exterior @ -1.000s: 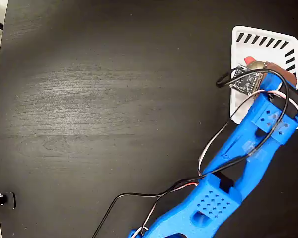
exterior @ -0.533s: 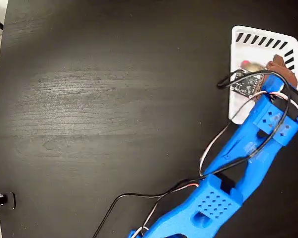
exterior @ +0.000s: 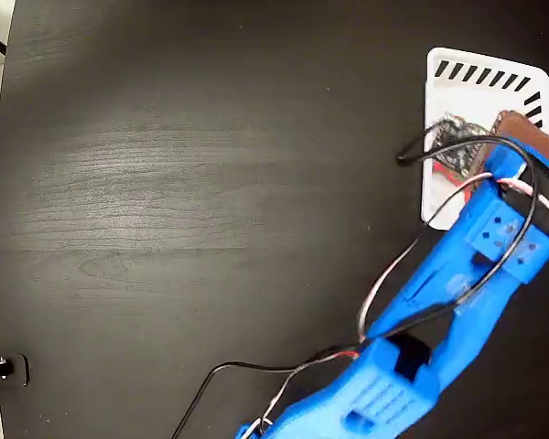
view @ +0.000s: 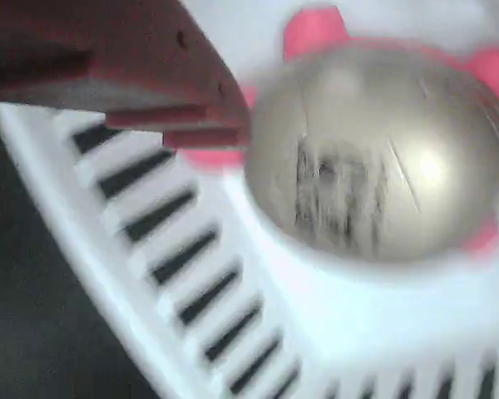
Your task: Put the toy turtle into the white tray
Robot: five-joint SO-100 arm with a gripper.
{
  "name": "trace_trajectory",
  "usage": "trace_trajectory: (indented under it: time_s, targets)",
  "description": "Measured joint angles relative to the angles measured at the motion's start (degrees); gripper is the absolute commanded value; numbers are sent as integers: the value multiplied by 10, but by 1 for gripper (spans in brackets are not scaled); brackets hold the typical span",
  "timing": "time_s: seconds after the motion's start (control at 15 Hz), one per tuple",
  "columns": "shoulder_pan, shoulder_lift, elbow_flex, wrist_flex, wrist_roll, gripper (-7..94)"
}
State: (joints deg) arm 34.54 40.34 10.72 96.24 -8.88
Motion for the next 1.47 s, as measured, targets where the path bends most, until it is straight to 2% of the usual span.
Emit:
trace_trajectory:
  time_s: [0.27,0.4,0.47,0.67,0.93,1.07,1.47]
  targets:
    - [-68,184,185,-70,96,0]
    - [-123,302,357,-163,130,0]
    - [-141,341,417,-192,134,0]
    - [-227,533,712,-338,136,0]
    - [-345,803,1081,-447,140,-1]
    - [-382,940,1229,-457,154,-1]
    - [-369,1277,1443,-361,156,-1]
